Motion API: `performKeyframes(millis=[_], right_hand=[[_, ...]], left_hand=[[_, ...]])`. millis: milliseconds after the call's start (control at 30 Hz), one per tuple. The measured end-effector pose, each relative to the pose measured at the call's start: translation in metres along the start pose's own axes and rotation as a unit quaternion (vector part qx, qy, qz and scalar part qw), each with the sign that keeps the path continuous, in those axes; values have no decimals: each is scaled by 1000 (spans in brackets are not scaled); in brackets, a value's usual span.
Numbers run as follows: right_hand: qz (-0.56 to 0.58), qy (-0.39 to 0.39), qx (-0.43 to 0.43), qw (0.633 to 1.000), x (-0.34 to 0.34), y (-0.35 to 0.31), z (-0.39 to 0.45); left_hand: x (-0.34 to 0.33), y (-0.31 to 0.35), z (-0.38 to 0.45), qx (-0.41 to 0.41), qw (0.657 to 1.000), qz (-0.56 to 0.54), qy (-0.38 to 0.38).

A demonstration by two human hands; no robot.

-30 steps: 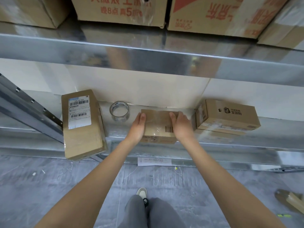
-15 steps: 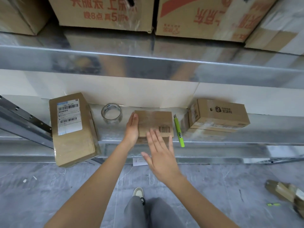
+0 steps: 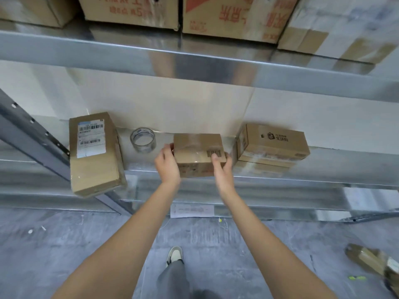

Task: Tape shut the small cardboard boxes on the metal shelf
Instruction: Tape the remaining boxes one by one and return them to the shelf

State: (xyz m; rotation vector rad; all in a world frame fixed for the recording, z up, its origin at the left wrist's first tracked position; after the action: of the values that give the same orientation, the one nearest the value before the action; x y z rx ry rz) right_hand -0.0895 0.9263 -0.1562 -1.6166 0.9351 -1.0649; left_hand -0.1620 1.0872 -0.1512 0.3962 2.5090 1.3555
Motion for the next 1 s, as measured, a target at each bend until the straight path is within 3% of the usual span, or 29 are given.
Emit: performKeyframes(millis=[533, 867, 1000], right_hand=[[61, 26, 217, 974, 110, -89, -107], [24, 33, 405, 913, 148, -197, -151], [38, 45, 457, 888, 156, -249, -155]], left_hand=[[-3, 45, -196, -111, 993, 0, -35], [2, 134, -296, -273, 960, -45, 37], [-1, 182, -323, -303, 950, -71, 31]])
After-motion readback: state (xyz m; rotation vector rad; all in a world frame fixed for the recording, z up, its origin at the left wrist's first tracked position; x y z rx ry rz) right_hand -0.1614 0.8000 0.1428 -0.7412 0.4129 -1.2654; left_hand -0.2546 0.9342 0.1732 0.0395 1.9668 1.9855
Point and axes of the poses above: each hand's wrist, its own z-axis towards the middle knuckle, its own x-axis out of the back of the hand, y = z × x, the point moved 5 cm from there along z, towards the middle knuckle, and after that the axes turned 13 degrees about x, right-handed, at the moved point
